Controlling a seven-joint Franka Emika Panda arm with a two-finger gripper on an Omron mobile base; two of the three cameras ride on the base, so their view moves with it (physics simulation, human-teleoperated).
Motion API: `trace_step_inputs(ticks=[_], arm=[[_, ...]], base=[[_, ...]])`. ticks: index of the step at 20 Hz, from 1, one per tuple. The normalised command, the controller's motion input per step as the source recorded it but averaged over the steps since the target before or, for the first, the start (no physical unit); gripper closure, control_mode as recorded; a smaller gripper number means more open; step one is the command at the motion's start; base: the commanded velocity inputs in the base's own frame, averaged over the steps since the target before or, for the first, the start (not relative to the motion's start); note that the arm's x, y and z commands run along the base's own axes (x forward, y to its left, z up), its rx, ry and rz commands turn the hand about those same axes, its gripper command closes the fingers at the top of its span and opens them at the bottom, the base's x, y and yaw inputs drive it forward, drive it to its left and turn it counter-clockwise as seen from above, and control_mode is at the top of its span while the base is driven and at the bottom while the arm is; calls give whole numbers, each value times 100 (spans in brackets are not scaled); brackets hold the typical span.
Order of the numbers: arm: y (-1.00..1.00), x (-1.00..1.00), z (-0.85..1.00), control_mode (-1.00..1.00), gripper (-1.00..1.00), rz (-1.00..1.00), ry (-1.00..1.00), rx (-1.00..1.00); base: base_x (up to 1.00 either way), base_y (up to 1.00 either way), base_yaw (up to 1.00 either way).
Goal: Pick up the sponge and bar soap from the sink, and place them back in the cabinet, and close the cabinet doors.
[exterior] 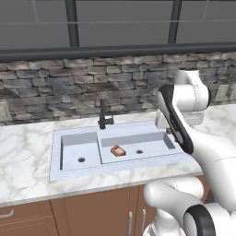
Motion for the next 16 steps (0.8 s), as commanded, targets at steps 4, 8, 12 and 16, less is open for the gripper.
trace_step_inputs(ticks=[4, 8, 12, 16], arm=[[0, 0, 0, 100, 100, 0, 0, 0], [0, 0, 0, 100, 100, 0, 0, 0], [0, 0, 0, 100, 100, 0, 0, 0], [0, 0, 0, 100, 100, 0, 0, 0]], base=[[-42, -4, 1], [-44, -13, -2], [-42, -28, -12], [-50, -38, -28]])
